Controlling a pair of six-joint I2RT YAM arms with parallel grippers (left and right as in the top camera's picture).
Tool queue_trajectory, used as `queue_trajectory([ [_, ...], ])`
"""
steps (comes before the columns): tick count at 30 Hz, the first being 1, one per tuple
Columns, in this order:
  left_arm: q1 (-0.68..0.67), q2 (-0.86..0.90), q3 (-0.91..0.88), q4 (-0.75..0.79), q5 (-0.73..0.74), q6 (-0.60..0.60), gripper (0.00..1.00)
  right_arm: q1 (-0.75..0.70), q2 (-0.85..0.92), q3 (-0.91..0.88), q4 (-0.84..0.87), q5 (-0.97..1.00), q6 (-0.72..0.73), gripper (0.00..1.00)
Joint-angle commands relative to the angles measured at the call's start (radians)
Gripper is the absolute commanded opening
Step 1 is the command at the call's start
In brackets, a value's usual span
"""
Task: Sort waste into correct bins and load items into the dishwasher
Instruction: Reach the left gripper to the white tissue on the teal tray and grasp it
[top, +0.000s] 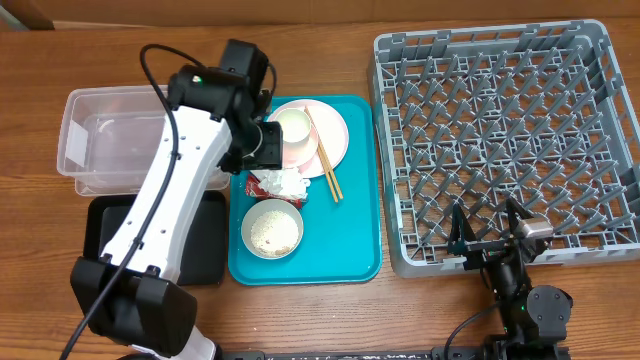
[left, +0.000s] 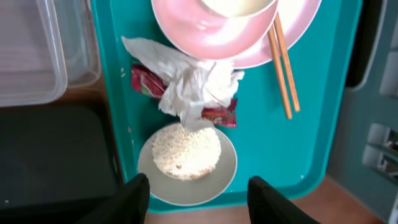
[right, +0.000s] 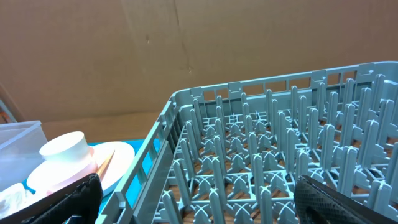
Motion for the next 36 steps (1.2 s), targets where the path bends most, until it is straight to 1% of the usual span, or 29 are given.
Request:
queue_trajectory([
  [1, -0.037, 0.025, 0.013, 0.021, -0.066, -0.053, 0.51, -0.002, -0.009, -0.011, 0.005, 0.003, 0.002, 1.0],
  [6, -0.048, 0.067, 0.013, 0.033, -0.071, -0.053, 0.53, -0.002, -0.009, -0.011, 0.005, 0.003, 0.002, 1.0],
  [7, -0.048, 0.077, 0.013, 0.032, -0.071, -0.053, 0.49, -0.002, -0.009, -0.011, 0.005, 0.003, 0.002, 1.0],
  [8, -0.048, 0.088, 0.013, 0.032, -0.071, -0.053, 0.49, -0.002, -0.009, -0.011, 0.005, 0.003, 0.002, 1.0],
  [9, -0.048, 0.101, 0.013, 0.032, -0.07, -0.053, 0.5, -0.002, -0.009, -0.011, 0.005, 0.003, 0.001, 1.0],
  [11, -0.048, 0.124, 0.013, 0.031, -0.07, -0.053, 0.56, -0.002, -0.009, -0.011, 0.005, 0.003, 0.001, 1.0],
  [16, -0.048, 0.185, 0.013, 0.024, -0.07, -0.052, 0.57, -0.002, -0.009, -0.011, 0.005, 0.003, 0.001, 1.0],
  [23, -0.048, 0.254, 0.013, 0.033, -0.072, -0.052, 0.56, -0.002, -0.009, -0.011, 0.005, 0.003, 0.002, 1.0],
  [27, -0.048, 0.296, 0.013, 0.034, -0.074, -0.052, 0.54, -0.002, -0.009, -0.011, 0.005, 0.003, 0.002, 1.0],
  [36, -0.046, 0.373, 0.013, 0.054, -0.113, -0.052, 0.54, -0.002, -0.009, -0.011, 0.005, 0.003, 0.002, 1.0],
])
